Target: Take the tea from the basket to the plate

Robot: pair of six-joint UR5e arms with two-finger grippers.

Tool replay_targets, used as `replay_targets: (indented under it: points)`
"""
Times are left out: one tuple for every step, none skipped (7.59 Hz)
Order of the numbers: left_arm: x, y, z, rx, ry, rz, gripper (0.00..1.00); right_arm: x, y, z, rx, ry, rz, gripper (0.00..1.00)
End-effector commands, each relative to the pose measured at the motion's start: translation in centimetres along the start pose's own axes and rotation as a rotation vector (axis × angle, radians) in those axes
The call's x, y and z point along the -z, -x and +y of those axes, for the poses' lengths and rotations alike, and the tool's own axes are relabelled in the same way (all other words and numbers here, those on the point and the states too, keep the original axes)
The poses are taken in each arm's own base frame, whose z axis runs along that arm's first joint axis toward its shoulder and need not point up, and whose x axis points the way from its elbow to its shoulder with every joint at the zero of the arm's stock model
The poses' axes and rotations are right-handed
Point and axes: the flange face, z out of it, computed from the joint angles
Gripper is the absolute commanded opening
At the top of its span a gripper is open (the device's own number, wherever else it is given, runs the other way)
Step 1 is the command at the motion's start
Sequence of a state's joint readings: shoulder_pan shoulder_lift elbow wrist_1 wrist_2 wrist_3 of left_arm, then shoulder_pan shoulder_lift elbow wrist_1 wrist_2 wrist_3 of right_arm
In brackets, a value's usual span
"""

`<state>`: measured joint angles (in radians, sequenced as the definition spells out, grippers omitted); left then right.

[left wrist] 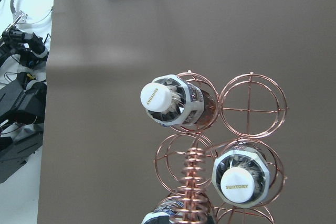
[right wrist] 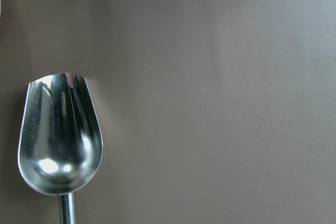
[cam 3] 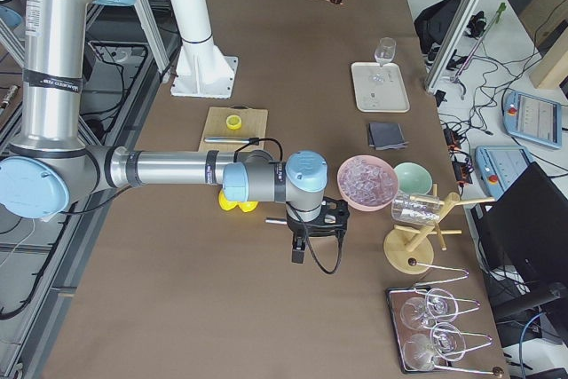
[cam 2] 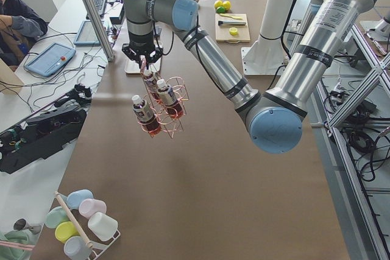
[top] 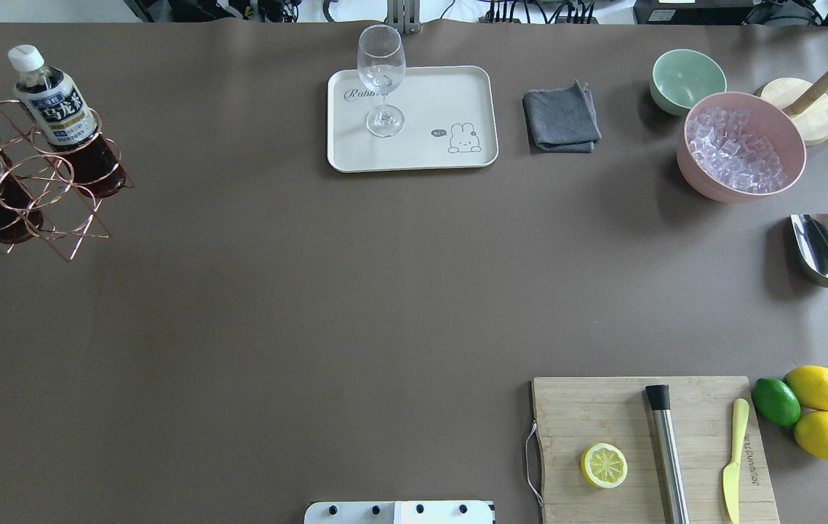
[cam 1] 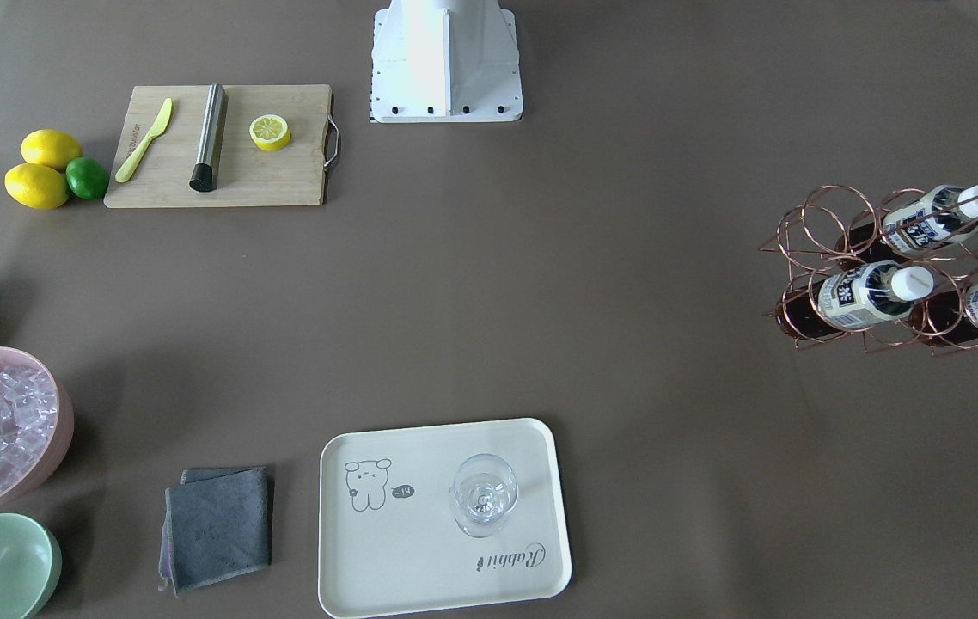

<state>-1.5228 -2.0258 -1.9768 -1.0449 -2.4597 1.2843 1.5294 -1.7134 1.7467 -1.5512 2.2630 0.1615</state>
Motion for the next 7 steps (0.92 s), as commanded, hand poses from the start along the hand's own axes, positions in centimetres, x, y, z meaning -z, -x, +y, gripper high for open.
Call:
replay_targets:
  points:
    - [-1.3,-4.6,-8.1,0.002,-0.042,0.023,0.00,0.0,0.0,0.0,0.001,-0.001,0.002,1.00]
    - [-2.2,-5.9,-11.6,0.008,-0.059,0.043,0.00,0.0,0.0,0.0,-0.001,-0.001,0.002,1.00]
    - [-3.3,-6.5,-15.2,0.015,-0.074,0.069,0.00,-0.2,0.1,0.0,0.001,0.005,-0.001,1.00]
    - [-4.3,-6.9,-19.2,0.019,-0.053,0.062,0.00,-0.2,0.2,0.0,0.001,0.005,-0.005,1.00]
    - [-5.9,-7.9,-23.0,0.029,-0.035,0.063,0.00,-0.2,0.2,0.0,0.001,0.006,-0.007,1.00]
    - [-7.0,-9.3,-26.7,0.061,-0.045,0.083,0.00,-0.3,0.4,-0.2,0.008,0.008,-0.007,1.00]
    - [-7.8,-10.5,-29.6,0.081,-0.062,0.112,0.00,0.6,0.1,0.8,-0.001,-0.006,-0.028,1.00]
